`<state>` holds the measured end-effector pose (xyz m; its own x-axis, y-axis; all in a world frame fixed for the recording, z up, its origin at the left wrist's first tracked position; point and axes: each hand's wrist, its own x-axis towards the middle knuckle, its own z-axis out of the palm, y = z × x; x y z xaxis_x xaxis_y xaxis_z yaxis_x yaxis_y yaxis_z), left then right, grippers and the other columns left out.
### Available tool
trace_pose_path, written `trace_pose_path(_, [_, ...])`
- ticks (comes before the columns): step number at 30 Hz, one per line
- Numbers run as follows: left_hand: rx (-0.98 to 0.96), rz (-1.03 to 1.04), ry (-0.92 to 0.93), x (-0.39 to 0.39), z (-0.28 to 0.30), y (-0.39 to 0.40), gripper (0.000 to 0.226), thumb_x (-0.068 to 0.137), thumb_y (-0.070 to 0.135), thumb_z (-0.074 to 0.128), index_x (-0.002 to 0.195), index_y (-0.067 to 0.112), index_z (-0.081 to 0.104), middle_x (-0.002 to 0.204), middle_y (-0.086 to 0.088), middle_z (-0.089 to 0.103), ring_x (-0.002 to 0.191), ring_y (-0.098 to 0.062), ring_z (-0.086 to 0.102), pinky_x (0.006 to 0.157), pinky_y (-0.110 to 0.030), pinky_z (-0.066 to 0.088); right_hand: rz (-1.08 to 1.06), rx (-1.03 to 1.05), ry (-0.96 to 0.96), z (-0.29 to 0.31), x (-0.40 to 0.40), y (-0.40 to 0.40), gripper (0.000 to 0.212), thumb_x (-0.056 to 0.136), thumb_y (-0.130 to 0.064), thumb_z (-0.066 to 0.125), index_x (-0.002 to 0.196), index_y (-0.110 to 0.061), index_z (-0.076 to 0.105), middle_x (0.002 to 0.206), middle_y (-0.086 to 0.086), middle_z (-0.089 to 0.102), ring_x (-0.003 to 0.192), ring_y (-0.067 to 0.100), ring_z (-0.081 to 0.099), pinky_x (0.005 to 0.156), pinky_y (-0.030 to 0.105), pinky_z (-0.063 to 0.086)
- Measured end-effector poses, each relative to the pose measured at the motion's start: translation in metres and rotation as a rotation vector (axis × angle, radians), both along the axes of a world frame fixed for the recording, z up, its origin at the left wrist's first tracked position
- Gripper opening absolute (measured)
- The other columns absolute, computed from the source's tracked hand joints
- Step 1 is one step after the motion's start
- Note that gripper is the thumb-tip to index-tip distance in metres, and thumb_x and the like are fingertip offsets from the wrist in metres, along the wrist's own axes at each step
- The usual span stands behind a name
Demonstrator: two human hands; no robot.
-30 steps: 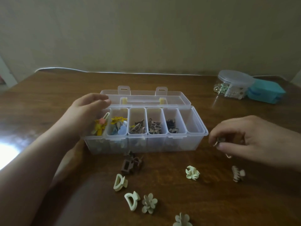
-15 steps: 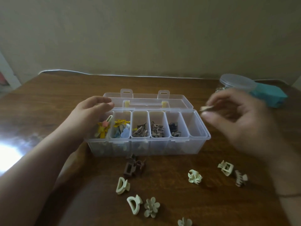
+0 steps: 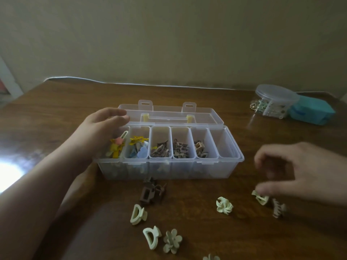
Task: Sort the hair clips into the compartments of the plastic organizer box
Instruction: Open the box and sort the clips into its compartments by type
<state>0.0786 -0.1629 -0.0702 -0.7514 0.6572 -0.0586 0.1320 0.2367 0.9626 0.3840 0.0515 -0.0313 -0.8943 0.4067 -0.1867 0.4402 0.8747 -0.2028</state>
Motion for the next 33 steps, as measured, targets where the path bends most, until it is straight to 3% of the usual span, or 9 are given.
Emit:
trace_pose_path(5, [-0.010,0.003,0.016,-0.001,-0.001,0.000,0.054,0.066,0.044,0.064,0.117,0.027,0.067,0.115,-0.006,0.071,0.108,-0.028,0.067,0.101,-0.055,0.048,0.082,-0.131,-0.115,-0.010,-0.008,-0.005,0.029,0.075,-0.063,0.066,0.099,-0.060,0.049,0.099,-0.030,0.056,0.088,0.001,0.058,0.070,0.034,0.054])
trace_pose_path(7, [-0.008,0.002,0.016,-0.002,-0.001,0.000,0.054,0.066,0.044,0.064,0.118,0.028,0.067,0.116,-0.006,0.070,0.108,-0.028,0.067,0.101,-0.054,0.049,0.095,-0.112,-0.029,-0.006,-0.004,-0.001,0.026,0.074,-0.069,0.058,0.097,-0.058,0.052,0.100,-0.030,0.058,0.087,-0.001,0.059,0.068,0.030,0.053])
trace_pose_path(10, [-0.009,0.002,0.019,-0.001,-0.001,0.000,0.054,0.067,0.045,0.064,0.118,0.028,0.067,0.116,-0.005,0.070,0.108,-0.027,0.067,0.100,-0.052,0.050,0.031,-0.081,0.423,0.003,-0.004,0.002,0.045,0.067,-0.085,0.049,0.094,-0.050,0.059,0.098,-0.019,0.063,0.084,0.005,0.063,0.063,0.031,0.055])
trace_pose_path(13, [-0.014,-0.006,0.019,-0.001,-0.001,0.001,0.055,0.066,0.045,0.063,0.118,0.028,0.066,0.116,-0.005,0.069,0.109,-0.027,0.066,0.100,-0.051,0.050,-0.003,-0.122,0.866,-0.002,-0.019,-0.011,0.027,0.075,-0.062,0.062,0.092,-0.040,0.063,0.092,-0.010,0.066,0.084,0.013,0.065,0.064,0.031,0.056])
trace_pose_path(18, [-0.008,-0.003,0.012,-0.003,-0.003,0.000,0.053,0.067,0.045,0.065,0.117,0.028,0.067,0.116,-0.005,0.070,0.109,-0.026,0.066,0.100,-0.051,0.050,0.068,-0.056,0.654,-0.019,-0.032,-0.017,0.021,0.081,-0.059,0.058,0.095,-0.043,0.063,0.102,-0.028,0.061,0.101,-0.008,0.056,0.074,0.024,0.049])
trace_pose_path(21, [-0.001,0.001,0.010,-0.004,-0.005,0.000,0.053,0.067,0.045,0.065,0.117,0.029,0.067,0.115,-0.005,0.071,0.109,-0.026,0.067,0.100,-0.051,0.050,0.166,-0.001,0.714,-0.010,-0.030,-0.021,0.015,0.083,-0.046,0.057,0.091,-0.037,0.065,0.101,-0.024,0.065,0.104,0.001,0.060,0.086,0.025,0.048])
trace_pose_path(27, [-0.009,-0.005,0.010,-0.005,-0.005,0.000,0.056,0.066,0.047,0.065,0.119,0.030,0.066,0.115,-0.007,0.071,0.110,-0.028,0.066,0.100,-0.051,0.049,0.444,0.119,0.483,-0.004,-0.022,-0.054,0.019,0.084,-0.049,0.061,0.082,-0.031,0.065,0.067,-0.017,0.059,0.058,0.000,0.056,0.053,0.020,0.045])
trace_pose_path(30, [0.002,-0.011,0.009,-0.006,-0.006,0.001,0.048,0.075,0.041,0.070,0.120,0.028,0.066,0.115,-0.008,0.071,0.111,-0.028,0.066,0.100,-0.049,0.050,0.471,0.292,0.209,-0.020,-0.027,-0.059,0.029,0.081,-0.063,0.049,0.095,-0.040,0.059,0.069,-0.021,0.059,0.059,-0.002,0.056,0.050,0.022,0.044])
trace_pose_path(33, [-0.001,-0.016,0.007,-0.005,-0.005,0.000,0.048,0.075,0.041,0.071,0.120,0.027,0.066,0.115,-0.007,0.071,0.110,-0.027,0.066,0.099,-0.048,0.050,0.500,0.148,0.180,-0.016,-0.029,-0.055,0.024,0.085,-0.057,0.051,0.103,-0.042,0.057,0.083,-0.027,0.060,0.074,-0.007,0.058,0.063,0.017,0.045])
